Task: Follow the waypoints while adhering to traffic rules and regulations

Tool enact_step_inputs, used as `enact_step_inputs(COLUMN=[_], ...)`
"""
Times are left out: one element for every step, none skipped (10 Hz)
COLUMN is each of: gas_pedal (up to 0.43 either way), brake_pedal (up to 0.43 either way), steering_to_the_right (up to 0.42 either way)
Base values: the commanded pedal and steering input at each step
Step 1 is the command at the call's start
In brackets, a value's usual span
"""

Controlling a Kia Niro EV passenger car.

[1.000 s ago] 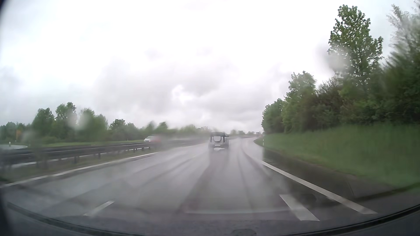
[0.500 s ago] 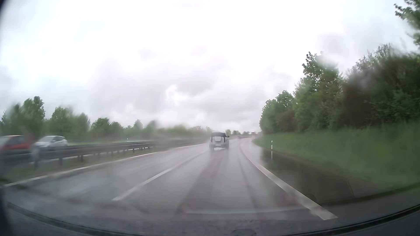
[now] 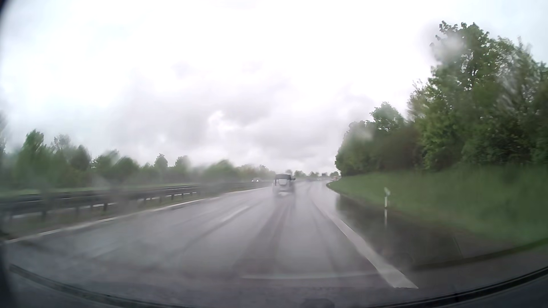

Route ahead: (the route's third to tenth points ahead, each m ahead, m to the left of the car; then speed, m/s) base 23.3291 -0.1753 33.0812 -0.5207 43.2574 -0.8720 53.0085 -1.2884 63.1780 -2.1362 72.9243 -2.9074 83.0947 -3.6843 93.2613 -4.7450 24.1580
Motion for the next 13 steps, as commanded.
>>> enact_step_inputs(gas_pedal=[0.339,0.339,0.339,0.339,0.339,0.339,0.339,0.339,0.339,0.339,0.339,0.339,0.339], brake_pedal=[0.0,0.0,0.0,0.0,0.0,0.0,0.0,0.0,0.0,0.0,0.0,0.0,0.0], steering_to_the_right=[0.011,0.009,0.008,0.008,0.009,0.009,0.009,0.009,0.009,0.009,0.008,0.007,0.007])
